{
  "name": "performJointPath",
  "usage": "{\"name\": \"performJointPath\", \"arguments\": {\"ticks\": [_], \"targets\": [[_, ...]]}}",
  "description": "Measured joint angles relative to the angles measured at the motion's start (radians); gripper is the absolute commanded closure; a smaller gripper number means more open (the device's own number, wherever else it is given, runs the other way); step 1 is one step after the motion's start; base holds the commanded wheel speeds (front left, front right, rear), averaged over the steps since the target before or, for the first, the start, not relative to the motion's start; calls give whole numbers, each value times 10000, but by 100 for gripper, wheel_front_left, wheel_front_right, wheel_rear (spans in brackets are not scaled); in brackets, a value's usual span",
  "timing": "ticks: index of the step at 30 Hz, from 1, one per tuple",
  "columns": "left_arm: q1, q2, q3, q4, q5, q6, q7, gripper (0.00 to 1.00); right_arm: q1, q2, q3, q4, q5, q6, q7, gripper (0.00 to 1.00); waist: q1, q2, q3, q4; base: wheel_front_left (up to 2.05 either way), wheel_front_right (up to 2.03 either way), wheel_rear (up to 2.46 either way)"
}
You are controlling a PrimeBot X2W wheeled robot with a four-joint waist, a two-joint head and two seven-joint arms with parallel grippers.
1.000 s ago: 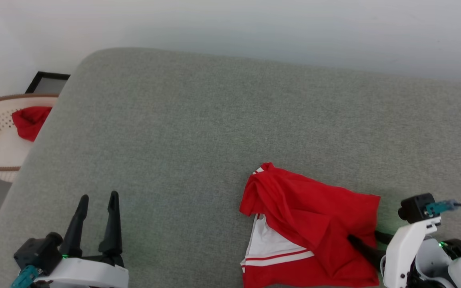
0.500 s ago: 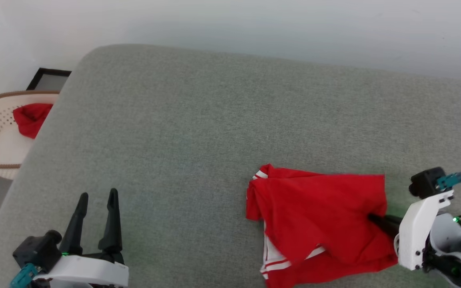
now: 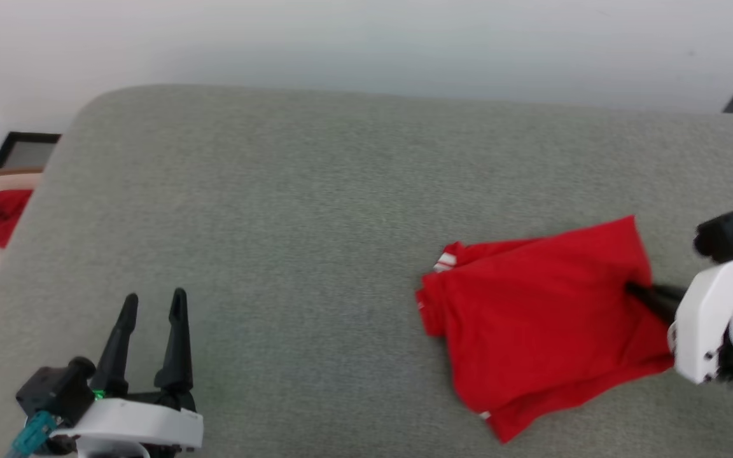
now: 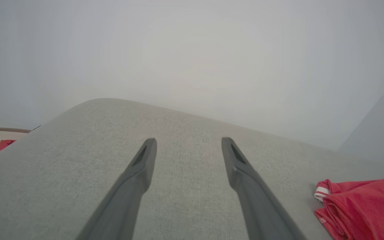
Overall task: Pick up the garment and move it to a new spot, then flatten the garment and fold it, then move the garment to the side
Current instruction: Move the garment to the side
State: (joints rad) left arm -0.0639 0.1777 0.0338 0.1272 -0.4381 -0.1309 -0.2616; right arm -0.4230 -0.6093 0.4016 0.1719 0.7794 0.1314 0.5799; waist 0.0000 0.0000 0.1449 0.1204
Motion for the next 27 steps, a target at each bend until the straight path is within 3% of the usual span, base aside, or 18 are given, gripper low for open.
{"name": "performJointPath", "arguments": {"ticks": [14, 27], "targets": [[-772, 364, -384, -98, 102, 0, 0, 0, -1188, -905, 263, 445, -67, -2, -570, 100, 0, 0, 588, -1319, 0, 0, 0], [-1598, 899, -825, -196, 176, 0, 0, 0, -2506, -1795, 936, 1680, -86, 0, -2069, 100, 0, 0, 1474, -2609, 0, 0, 0]]}}
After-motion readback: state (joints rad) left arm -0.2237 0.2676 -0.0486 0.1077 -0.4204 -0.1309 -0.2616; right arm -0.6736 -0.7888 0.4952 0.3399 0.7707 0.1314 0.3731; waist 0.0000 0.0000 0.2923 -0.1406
